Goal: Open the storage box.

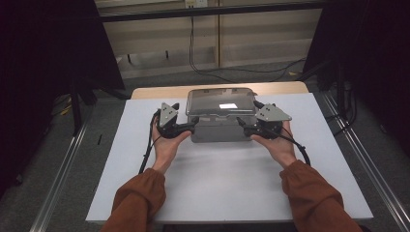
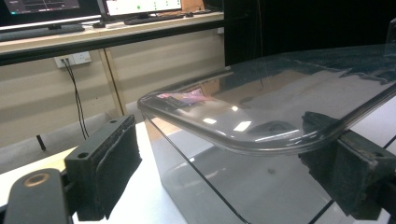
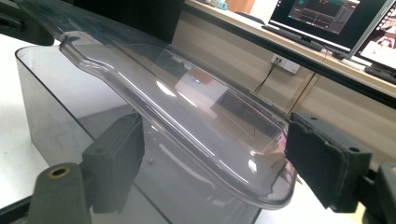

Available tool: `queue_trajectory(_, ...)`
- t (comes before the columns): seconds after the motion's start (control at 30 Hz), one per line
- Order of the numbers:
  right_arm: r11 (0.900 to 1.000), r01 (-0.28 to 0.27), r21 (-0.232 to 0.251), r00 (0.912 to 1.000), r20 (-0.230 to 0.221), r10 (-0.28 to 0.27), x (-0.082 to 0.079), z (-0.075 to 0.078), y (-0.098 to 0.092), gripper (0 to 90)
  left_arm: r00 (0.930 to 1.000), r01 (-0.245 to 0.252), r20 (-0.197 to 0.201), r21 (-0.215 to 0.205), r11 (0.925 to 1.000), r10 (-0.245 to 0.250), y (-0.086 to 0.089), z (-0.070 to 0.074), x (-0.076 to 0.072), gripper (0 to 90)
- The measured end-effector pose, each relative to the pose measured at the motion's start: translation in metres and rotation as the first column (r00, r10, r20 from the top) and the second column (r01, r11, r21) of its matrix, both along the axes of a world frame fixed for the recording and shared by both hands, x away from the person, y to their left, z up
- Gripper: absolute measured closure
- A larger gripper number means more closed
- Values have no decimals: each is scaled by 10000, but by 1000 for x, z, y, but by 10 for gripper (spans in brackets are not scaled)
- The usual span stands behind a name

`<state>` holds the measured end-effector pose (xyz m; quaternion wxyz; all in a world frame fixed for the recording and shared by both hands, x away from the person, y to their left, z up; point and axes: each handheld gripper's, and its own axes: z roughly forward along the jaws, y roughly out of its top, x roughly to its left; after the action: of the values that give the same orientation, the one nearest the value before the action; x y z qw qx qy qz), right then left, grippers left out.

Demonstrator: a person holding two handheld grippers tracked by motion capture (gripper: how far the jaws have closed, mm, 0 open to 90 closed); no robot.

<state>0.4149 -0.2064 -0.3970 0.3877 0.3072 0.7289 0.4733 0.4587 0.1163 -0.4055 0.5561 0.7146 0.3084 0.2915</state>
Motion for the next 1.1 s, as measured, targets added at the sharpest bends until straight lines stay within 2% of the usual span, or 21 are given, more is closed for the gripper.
queue_trajectory(0.07, 10000, 29, 21, 10000, 5, -29, 1, 0, -1, 172, 10000, -3, 22, -2, 10000, 3, 1, 1, 0, 123)
queue_trajectory(0.27, 9973, -50, 734, 9999, -83, 57, 4, 0, -9, 191, 10000, -30, 69, -52, 10000, 30, 0, 1, 0, 125)
queue_trajectory(0.67, 9971, -81, 757, 9993, 379, 53, 10, 4, -11, 276, 9993, 33, 370, -269, 9996, -23, 1, 6, 3, 126)
queue_trajectory(0.77, 9973, -102, 733, 9994, 349, 76, 11, 3, -11, 290, 9992, 12, 402, -143, 9999, -6, 0, 8, 5, 128)
queue_trajectory(0.9, 9958, -126, 907, 9987, 508, 80, 13, 5, -13, 320, 9990, 43, 451, -320, 9995, -29, -1, 9, 8, 166)
queue_trajectory(1.0, 9961, -174, 864, 9989, 453, 135, 14, 7, -13, 324, 9984, 95, 554, -78, 9999, -91, -2, 11, 9, 167)
queue_trajectory(1.1, 9954, -244, 931, 9989, 431, 204, 16, 9, -14, 329, 9983, 117, 563, -74, 9999, -113, -2, 14, 11, 190)
